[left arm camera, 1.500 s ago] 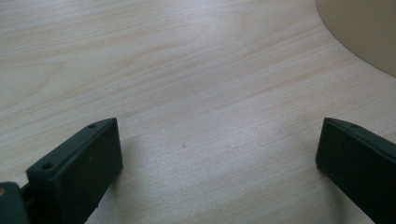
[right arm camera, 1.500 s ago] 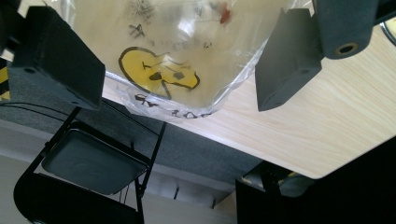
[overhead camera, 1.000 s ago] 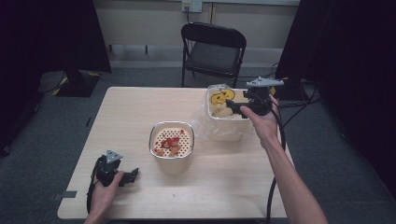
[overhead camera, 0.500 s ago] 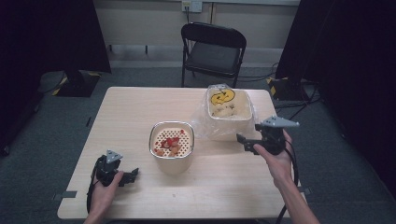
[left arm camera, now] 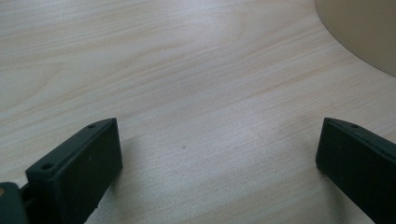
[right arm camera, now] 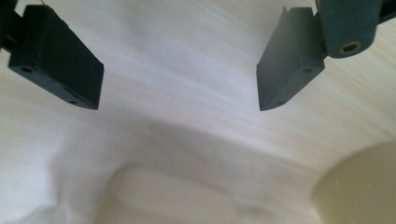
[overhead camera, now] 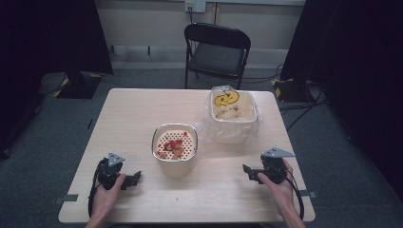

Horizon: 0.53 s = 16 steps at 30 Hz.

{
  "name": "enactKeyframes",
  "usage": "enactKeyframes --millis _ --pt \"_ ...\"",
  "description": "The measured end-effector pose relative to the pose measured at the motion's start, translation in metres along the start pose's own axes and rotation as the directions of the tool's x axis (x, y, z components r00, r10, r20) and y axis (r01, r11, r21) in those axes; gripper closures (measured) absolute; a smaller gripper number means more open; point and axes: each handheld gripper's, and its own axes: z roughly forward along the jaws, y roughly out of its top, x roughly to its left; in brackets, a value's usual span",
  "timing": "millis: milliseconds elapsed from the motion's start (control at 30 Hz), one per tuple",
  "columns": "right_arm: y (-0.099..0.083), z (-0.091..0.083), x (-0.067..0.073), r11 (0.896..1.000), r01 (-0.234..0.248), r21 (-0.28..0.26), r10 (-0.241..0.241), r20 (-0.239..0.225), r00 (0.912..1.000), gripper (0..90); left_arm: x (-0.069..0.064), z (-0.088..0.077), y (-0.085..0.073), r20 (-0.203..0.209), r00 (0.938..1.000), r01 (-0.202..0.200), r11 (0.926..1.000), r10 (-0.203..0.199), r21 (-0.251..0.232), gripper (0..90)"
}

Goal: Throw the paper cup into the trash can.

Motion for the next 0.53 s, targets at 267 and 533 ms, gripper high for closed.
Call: enactKeyframes --millis 267,533 --pt "-0.02 0.021 0.0 0.996 0.023 0.08 -0.029 0.067 0.9973 13.4 0.0 0.0 0.0 0.001 1.0 0.001 1.0 -0.001 0.0 0.0" --pt "-0.025 0.021 -0.001 0.999 0.028 0.042 -0.03 0.065 0.9974 12.1 0.0 0.0 0.0 0.0 1.0 0.0 1.0 0.0 0.0 0.0"
